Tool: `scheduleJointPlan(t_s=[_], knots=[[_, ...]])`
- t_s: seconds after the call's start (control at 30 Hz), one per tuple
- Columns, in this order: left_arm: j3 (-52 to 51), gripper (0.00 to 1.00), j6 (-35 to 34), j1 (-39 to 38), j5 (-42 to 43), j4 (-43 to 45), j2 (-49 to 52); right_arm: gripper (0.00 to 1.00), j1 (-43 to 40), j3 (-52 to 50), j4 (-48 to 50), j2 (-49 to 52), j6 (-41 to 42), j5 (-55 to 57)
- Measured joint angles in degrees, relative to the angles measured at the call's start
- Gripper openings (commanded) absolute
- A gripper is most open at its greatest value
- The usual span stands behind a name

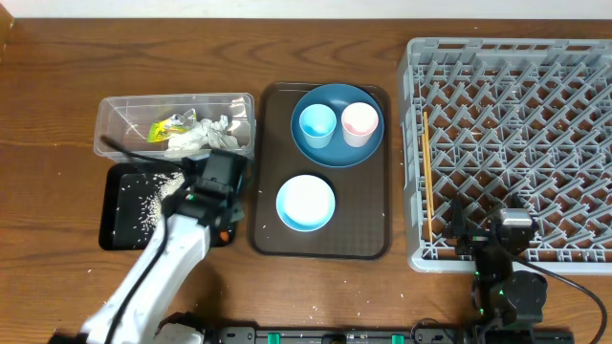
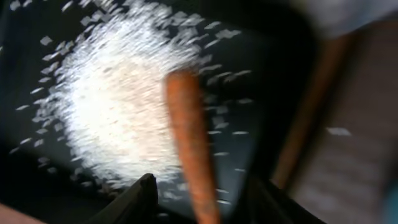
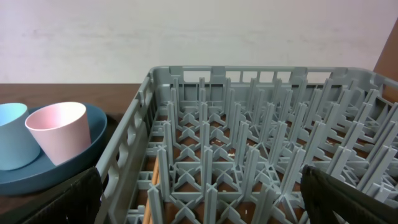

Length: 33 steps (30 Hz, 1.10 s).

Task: Sort waste into correct bins and load items into the dishwasher rack
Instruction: 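Lower the carrot onto the black tray and open the left gripper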

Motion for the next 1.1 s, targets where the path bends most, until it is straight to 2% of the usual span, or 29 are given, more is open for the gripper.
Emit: scheduleJointPlan(t_s=[0.2,0.4,0.63,0.9,1.1], knots=[[0.52,0.49,0.33,-0.55,12.57,4.20,-7.23,0.99,0.00,0.00,0.00,0.00,0.00,0.02],[0.63,0.49,0.39,-4.83,19.10,6.29,-6.49,0.99,0.00,0.00,0.00,0.00,0.00,0.02],[0.63,0.50,0.39,-8.37,19.71,7.48,-2.25,0.99,0.00,0.00,0.00,0.00,0.00,0.00],[0.63,0.54,0.39,-8.50,18.01,7.50,5.16,0.99,0.00,0.00,0.00,0.00,0.00,0.00],[0.63,0.54,1.92,-8.50,17.64,10.32,5.88,0.99,0.00,0.00,0.00,0.00,0.00,0.02]])
